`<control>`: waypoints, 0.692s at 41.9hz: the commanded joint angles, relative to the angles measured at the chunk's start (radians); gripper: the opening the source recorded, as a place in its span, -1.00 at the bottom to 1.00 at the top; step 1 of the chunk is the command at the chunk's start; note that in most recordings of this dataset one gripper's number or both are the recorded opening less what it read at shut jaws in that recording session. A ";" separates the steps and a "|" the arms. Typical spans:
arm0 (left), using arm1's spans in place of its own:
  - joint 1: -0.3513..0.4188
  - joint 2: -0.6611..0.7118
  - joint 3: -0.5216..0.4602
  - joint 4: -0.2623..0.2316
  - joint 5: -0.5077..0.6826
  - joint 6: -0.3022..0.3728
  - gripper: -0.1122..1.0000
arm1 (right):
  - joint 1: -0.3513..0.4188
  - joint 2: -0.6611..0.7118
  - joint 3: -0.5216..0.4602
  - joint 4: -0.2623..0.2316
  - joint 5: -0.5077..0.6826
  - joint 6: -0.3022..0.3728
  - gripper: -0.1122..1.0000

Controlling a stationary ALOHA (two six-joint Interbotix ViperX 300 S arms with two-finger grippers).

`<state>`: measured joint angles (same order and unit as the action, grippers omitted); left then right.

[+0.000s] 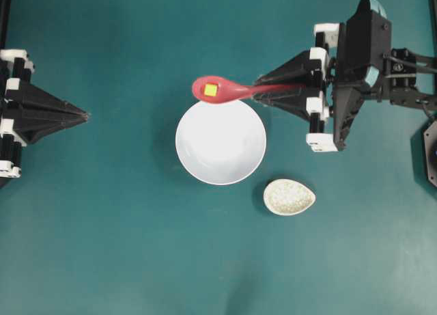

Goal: Scoop the yellow hexagonal prism block from the bowl with a spoon using the right arm.
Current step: 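Hold the loaded spoon above the bowl's upper rim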

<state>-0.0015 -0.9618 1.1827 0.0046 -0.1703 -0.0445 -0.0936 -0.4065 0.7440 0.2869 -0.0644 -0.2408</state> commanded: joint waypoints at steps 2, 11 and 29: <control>0.000 0.005 -0.015 0.002 -0.008 -0.002 -0.81 | 0.006 -0.015 -0.011 0.000 -0.014 -0.002 -0.39; 0.000 0.005 -0.014 0.002 -0.009 -0.002 -0.81 | 0.014 -0.015 -0.011 -0.002 -0.018 0.000 -0.39; -0.002 0.008 -0.014 0.002 -0.006 -0.003 -0.81 | 0.046 -0.014 -0.011 0.000 -0.032 0.000 -0.39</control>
<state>-0.0015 -0.9618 1.1827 0.0046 -0.1703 -0.0460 -0.0552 -0.4065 0.7440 0.2884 -0.0859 -0.2393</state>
